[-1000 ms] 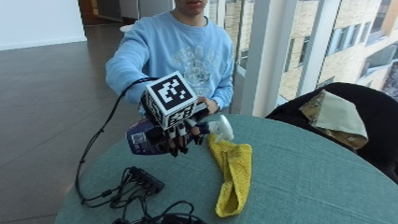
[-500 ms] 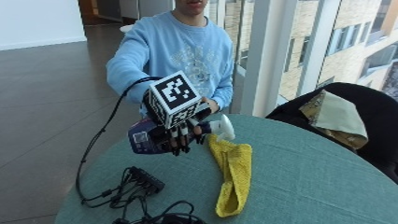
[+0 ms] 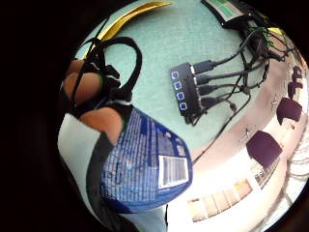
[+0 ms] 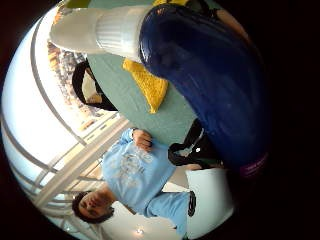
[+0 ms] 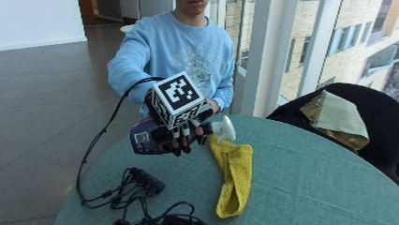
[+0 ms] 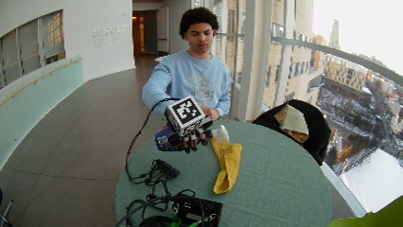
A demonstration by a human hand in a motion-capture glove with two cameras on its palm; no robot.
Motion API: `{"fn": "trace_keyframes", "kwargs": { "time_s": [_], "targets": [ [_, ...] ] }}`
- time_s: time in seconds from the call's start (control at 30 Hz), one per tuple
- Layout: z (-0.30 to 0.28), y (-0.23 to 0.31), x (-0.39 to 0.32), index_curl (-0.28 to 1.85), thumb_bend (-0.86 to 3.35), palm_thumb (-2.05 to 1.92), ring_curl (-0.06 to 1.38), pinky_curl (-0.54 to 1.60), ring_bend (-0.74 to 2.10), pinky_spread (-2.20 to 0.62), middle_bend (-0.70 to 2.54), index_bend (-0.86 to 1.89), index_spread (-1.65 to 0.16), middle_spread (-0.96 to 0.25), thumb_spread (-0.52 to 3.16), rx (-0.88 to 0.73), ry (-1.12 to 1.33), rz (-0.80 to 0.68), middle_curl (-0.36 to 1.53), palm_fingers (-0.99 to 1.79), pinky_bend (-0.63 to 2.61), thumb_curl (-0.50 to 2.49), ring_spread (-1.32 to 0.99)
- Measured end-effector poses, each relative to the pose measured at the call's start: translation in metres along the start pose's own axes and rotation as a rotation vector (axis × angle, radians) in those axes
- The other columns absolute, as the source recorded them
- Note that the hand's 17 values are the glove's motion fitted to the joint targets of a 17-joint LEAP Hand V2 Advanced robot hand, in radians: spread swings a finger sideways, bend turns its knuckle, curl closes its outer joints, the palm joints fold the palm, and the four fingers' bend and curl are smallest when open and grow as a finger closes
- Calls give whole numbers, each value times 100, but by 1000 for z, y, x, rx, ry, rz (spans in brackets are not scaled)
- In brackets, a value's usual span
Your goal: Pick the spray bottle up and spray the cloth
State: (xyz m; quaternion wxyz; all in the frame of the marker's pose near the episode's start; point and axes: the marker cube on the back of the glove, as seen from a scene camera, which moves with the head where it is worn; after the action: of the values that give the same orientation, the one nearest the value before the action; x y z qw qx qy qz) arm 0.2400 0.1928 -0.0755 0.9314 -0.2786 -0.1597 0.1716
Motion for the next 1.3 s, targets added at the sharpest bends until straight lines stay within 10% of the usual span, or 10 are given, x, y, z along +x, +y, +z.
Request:
{"fn": "trace_keyframes", "kwargs": {
  "time_s": [0.7,1.3],
  "targets": [
    [1,2,-3,16,-2,86,36,37,54,18,27,8,-31,-6,94,62,-61,-46,43,92,40,69,3],
    [1,38,-58,17,-2,86,36,37,54,18,26,8,-31,-6,93,558,-582,-501,42,92,39,69,3]
  ]
}}
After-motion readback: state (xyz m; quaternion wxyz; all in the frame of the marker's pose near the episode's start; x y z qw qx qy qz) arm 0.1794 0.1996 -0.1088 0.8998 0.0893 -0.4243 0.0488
